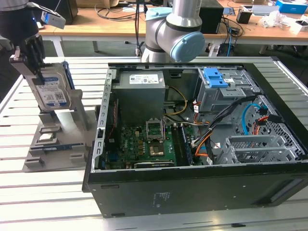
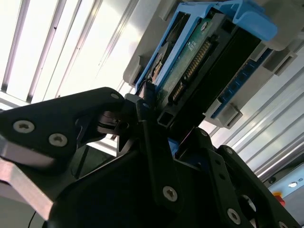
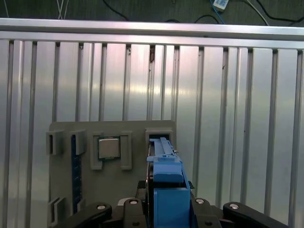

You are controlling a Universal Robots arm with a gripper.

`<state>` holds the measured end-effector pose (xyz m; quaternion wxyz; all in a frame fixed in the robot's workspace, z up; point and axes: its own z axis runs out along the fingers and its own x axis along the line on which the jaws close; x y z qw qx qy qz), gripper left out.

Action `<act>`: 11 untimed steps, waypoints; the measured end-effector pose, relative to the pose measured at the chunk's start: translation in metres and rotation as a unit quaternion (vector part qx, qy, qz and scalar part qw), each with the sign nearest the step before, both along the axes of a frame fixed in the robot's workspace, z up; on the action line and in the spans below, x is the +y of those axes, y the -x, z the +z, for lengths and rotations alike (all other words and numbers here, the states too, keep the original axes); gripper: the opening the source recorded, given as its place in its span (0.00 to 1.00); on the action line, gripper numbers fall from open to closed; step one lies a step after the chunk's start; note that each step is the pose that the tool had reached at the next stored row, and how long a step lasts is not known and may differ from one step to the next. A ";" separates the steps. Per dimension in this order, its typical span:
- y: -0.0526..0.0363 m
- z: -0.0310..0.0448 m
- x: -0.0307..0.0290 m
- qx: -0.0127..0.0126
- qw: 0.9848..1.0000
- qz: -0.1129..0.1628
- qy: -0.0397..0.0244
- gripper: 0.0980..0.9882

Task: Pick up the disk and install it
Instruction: 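Pick up the disk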

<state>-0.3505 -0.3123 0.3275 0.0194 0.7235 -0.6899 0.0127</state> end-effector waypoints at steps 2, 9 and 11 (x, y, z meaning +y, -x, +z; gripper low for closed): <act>0.0000 0.0018 0.0000 0.000 1.000 0.000 0.000 0.30; 0.0000 0.0080 0.0000 0.000 1.000 0.000 0.000 0.30; 0.0000 0.0097 0.0000 0.000 1.000 0.000 0.000 0.30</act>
